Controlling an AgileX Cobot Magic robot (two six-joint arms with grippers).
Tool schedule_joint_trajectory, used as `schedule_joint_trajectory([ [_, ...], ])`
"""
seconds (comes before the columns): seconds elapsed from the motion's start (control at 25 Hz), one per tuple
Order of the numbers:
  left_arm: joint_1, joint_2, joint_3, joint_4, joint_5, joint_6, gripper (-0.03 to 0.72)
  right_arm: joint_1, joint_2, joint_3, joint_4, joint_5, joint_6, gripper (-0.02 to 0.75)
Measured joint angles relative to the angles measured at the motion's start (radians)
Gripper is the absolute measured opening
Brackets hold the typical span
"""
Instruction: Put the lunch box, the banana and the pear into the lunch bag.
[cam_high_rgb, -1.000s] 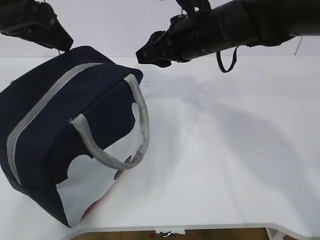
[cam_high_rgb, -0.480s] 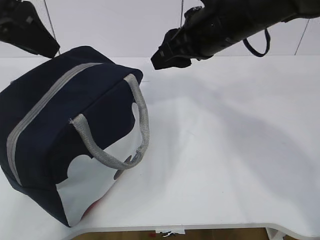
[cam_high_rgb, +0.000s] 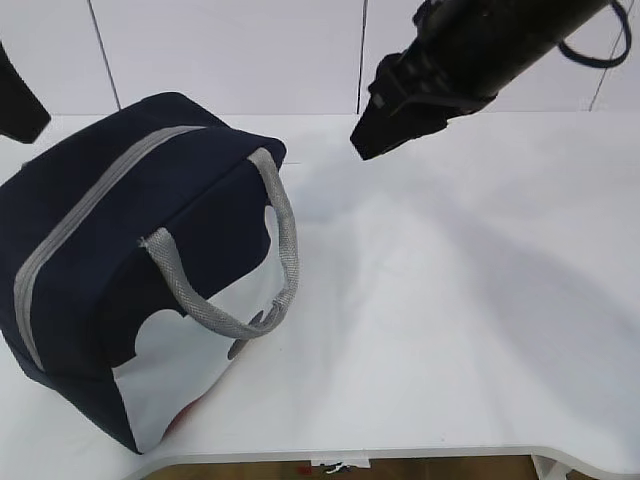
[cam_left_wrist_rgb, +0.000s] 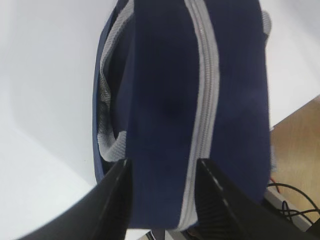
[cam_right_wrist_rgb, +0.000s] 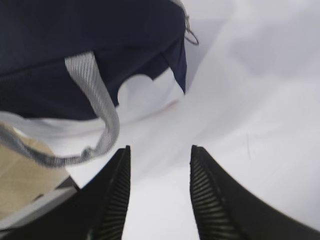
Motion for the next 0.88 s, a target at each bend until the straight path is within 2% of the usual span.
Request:
schedule_joint_trajectory([
  [0.16, 0.0, -0.065, 0.0, 0.0, 0.004, -0.049, 0.318, 0.0, -0.01, -0.087, -0.08, 0.177, 0.067, 0.295],
  [0.24, 0.0, -0.094, 0.0, 0.0, 0.006, -0.071, 0.318, 0.0, -0.01, -0.11, -0.11, 0.206, 0.094, 0.289],
  [0.4, 0.0, -0.154, 0.0, 0.0, 0.011, -0.098, 0.318, 0.0, -0.019, -0.118, -0.172, 0.22, 0.192, 0.284],
  [0.6, 0.0, -0.242, 0.0, 0.001, 0.015, -0.108, 0.318, 0.0, -0.078, -0.109, -0.187, 0.224, 0.264, 0.283],
  [0.88, 0.0, -0.381, -0.004, 0.015, 0.026, -0.116, 0.313, 0.0, -0.227, -0.008, -0.202, 0.23, 0.33, 0.283],
])
